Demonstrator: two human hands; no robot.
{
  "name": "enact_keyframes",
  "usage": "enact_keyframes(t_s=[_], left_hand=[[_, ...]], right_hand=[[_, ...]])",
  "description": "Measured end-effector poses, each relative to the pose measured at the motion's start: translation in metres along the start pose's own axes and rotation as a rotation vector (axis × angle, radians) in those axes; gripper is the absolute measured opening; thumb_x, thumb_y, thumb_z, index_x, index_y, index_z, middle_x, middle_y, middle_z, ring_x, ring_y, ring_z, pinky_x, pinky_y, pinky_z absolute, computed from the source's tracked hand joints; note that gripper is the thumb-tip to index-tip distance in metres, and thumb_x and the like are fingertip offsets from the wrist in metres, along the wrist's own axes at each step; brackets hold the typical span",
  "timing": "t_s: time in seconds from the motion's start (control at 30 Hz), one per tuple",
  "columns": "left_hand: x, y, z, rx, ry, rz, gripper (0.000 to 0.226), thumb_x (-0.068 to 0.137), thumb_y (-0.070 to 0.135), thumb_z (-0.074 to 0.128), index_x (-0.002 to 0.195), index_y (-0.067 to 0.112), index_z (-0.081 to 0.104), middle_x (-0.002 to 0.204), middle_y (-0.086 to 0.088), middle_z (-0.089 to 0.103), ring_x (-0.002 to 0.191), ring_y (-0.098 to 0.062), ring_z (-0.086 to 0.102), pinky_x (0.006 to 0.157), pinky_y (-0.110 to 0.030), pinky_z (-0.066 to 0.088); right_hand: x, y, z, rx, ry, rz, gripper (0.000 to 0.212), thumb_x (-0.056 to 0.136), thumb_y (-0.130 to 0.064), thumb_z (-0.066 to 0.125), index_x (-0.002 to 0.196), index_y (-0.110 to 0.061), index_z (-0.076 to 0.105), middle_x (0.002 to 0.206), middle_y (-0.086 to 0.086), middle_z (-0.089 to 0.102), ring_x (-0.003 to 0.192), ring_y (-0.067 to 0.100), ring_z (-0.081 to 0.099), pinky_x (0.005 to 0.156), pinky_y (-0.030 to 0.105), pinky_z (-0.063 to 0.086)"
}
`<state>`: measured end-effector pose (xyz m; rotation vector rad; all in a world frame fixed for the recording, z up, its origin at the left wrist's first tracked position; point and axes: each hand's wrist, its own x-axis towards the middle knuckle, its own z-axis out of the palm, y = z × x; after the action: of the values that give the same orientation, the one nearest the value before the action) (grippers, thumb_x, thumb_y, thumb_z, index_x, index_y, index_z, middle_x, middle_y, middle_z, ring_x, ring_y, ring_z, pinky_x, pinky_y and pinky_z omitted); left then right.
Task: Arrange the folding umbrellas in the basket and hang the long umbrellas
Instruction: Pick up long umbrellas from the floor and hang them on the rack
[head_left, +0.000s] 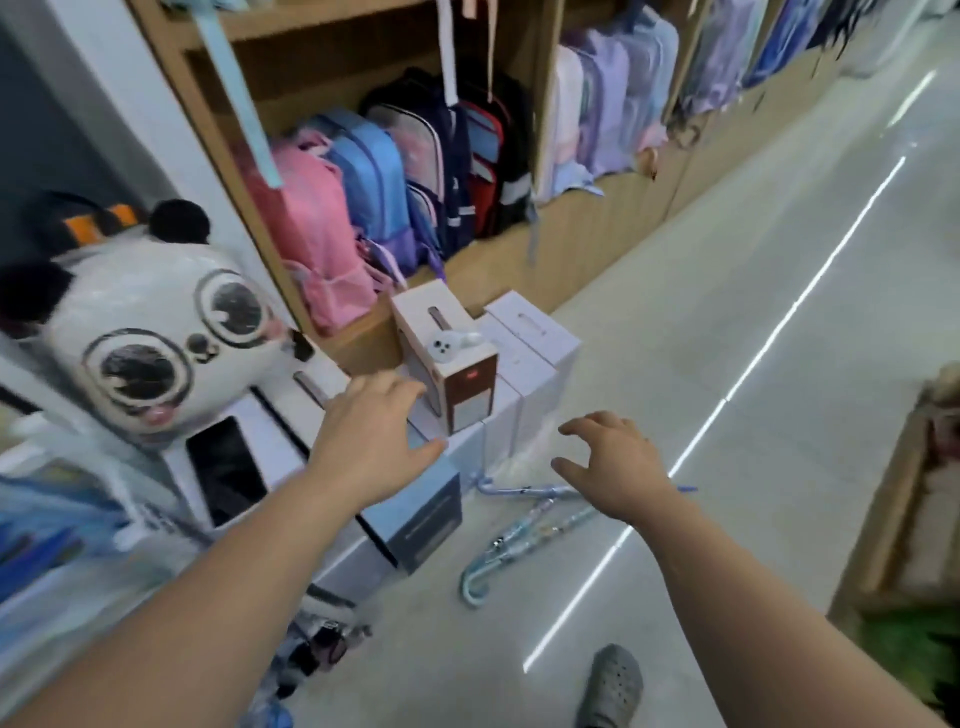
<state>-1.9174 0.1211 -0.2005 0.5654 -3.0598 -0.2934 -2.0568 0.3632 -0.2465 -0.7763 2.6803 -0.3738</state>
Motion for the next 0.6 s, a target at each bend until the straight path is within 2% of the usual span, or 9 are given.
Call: enact_keyframes(t_s=[0.1, 0.3, 0.47, 0.6], left_hand=[[0.034, 0.056, 0.054, -0.007, -0.102, -0.056, 0.072, 0.084, 0.063, 0.064, 0.140, 0.019, 0.051, 0.139, -0.005, 0.052, 0.126, -0.030, 0.047, 0.103, -0.042, 0.043], [0.090, 0.146, 0.137, -0.084, -0.323, -0.125, 0.064, 0.083, 0.062, 0.062, 0.134, 0.024, 0.054, 0.136, -0.002, 0.054, 0.125, -0.027, 0.049, 0.099, -0.040, 0.046], [0.142, 0.178, 0.191, -0.082, -0.421, -0.136, 0.061, 0.083, 0.061, 0.062, 0.132, 0.025, 0.054, 0.127, -0.002, 0.055, 0.119, -0.026, 0.051, 0.096, -0.040, 0.048], [0.193, 0.192, 0.248, -0.141, -0.502, -0.148, 0.064, 0.085, 0.059, 0.062, 0.137, 0.022, 0.051, 0.134, -0.003, 0.051, 0.123, -0.027, 0.048, 0.099, -0.041, 0.046]], right_hand=[[0.023, 0.073, 0.002, 0.009, -0.071, 0.024, 0.048, 0.090, -0.051, 0.061, 0.135, -0.035, 0.056, 0.143, -0.004, 0.050, 0.131, 0.024, 0.044, 0.105, 0.038, 0.041], [0.071, 0.187, -0.005, -0.051, -0.221, 0.093, 0.045, 0.091, -0.052, 0.057, 0.133, -0.035, 0.057, 0.140, -0.004, 0.051, 0.129, 0.024, 0.046, 0.104, 0.039, 0.041], [0.126, 0.244, 0.008, -0.106, -0.335, 0.138, 0.043, 0.090, -0.051, 0.058, 0.130, -0.036, 0.057, 0.133, -0.003, 0.054, 0.125, 0.024, 0.049, 0.099, 0.037, 0.044], [0.181, 0.278, 0.033, -0.124, -0.402, 0.189, 0.047, 0.091, -0.050, 0.058, 0.136, -0.033, 0.053, 0.135, -0.002, 0.052, 0.126, 0.025, 0.048, 0.101, 0.037, 0.041]])
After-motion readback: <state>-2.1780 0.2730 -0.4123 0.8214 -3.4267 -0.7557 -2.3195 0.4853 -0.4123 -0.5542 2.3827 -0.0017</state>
